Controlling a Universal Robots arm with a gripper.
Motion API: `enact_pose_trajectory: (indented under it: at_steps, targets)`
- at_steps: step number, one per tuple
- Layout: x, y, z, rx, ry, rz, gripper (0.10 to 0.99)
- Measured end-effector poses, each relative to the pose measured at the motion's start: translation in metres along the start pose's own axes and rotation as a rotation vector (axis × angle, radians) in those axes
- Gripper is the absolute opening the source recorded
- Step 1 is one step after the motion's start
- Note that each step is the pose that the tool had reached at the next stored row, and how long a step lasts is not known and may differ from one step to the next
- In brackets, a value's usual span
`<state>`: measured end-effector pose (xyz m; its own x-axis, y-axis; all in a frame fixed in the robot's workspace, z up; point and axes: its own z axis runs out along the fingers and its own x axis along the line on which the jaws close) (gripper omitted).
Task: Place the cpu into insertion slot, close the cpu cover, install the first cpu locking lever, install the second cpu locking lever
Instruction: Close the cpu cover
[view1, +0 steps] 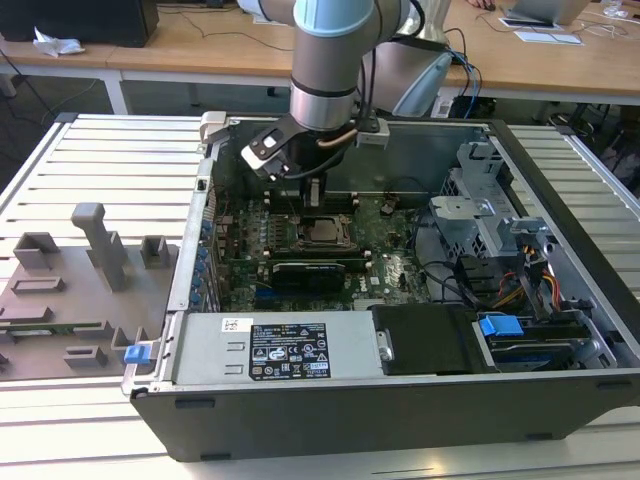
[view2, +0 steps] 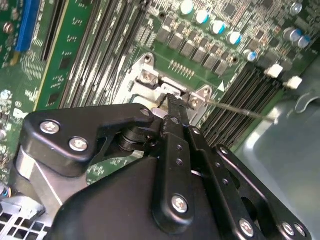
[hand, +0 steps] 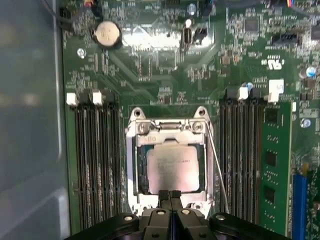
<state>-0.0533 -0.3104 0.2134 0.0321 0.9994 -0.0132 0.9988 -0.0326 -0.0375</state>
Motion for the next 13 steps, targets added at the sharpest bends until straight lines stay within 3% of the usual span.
enact_pose_trajectory:
  at_steps: [3,8,12,13]
  targets:
    - [-0.0001,-0.0051,0.0043,0.000,0.0001,0.000,0.106]
    - [-0.0001,-0.0056,0.0068,0.000,-0.0002,-0.002,0.106]
    - [0.0000,-0.0015,0.0067,0.000,0.0006,-0.003,0.106]
    - [0.0001,0.0024,0.0065,0.000,0.0032,-0.004,0.106]
